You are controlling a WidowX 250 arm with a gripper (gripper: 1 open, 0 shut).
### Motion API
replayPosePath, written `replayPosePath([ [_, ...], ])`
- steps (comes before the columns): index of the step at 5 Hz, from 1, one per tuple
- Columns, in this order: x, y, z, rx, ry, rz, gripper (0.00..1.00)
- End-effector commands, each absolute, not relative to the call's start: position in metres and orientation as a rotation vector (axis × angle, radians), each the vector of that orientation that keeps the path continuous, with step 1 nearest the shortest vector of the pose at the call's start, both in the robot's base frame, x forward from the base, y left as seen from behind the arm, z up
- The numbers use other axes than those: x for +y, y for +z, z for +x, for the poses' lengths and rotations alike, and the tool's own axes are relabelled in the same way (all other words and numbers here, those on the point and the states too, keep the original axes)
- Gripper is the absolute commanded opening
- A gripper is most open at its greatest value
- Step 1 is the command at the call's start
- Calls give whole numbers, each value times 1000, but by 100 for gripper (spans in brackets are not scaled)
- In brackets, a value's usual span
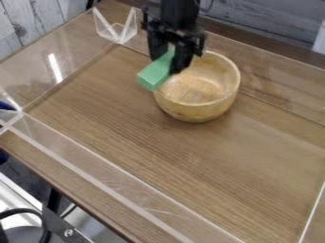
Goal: Put the green block in the brown bowl
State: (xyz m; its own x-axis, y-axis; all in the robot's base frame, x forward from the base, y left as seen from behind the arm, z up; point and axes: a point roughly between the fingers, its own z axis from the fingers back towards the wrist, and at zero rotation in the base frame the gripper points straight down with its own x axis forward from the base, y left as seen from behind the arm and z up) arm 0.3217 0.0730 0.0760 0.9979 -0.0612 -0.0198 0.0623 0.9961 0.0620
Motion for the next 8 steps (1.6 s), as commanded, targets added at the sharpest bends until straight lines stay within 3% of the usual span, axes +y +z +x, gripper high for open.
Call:
replayPosePath([
  [1, 87, 70, 335, -52, -24, 73, 0],
  [3, 85, 49, 322, -62, -84, 88, 0],
  [6, 96, 38, 338, -24, -88, 138, 0],
  [8, 89, 25, 353, -49, -94, 130, 0],
])
